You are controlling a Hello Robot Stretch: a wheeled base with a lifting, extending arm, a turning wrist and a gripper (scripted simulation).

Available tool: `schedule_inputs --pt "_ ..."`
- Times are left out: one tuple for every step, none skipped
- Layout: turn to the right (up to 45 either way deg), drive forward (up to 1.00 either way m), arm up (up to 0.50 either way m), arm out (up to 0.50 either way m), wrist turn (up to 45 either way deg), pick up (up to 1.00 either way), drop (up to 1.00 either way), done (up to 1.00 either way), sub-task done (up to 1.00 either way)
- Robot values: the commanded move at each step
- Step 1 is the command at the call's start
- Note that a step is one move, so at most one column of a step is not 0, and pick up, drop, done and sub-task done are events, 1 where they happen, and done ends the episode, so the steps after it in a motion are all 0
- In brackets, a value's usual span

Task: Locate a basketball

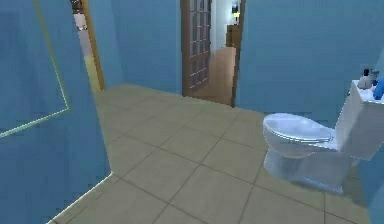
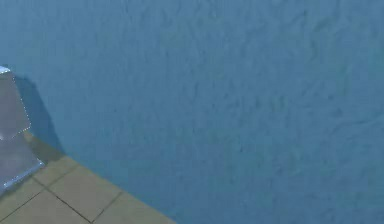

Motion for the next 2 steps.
schedule_inputs --pt "3.0 0.00 0.00 0.00 0.0 0.00 0.00 0.00 0.00" --pt "27.0 0.00 0.00 0.00 0.0 0.00 0.00 0.00 0.00"
